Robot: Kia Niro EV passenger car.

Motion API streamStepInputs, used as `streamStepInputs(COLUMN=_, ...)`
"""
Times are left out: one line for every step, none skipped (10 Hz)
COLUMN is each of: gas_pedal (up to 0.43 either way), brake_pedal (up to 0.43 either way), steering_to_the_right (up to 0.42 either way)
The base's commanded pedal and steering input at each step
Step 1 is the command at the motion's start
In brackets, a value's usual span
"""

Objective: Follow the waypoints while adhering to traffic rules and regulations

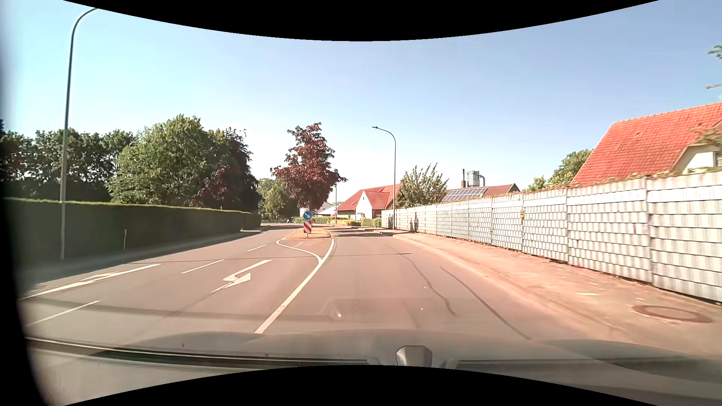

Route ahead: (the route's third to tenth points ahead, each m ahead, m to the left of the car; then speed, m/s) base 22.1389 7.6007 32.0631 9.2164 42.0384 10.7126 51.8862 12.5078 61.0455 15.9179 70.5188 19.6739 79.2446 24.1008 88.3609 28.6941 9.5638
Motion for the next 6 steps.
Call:
streamStepInputs(gas_pedal=0.24, brake_pedal=0.006, steering_to_the_right=-0.018)
streamStepInputs(gas_pedal=0.24, brake_pedal=0.006, steering_to_the_right=-0.018)
streamStepInputs(gas_pedal=0.24, brake_pedal=0.006, steering_to_the_right=-0.018)
streamStepInputs(gas_pedal=0.24, brake_pedal=0.006, steering_to_the_right=-0.018)
streamStepInputs(gas_pedal=0.24, brake_pedal=0.006, steering_to_the_right=-0.018)
streamStepInputs(gas_pedal=0.24, brake_pedal=0.006, steering_to_the_right=-0.02)
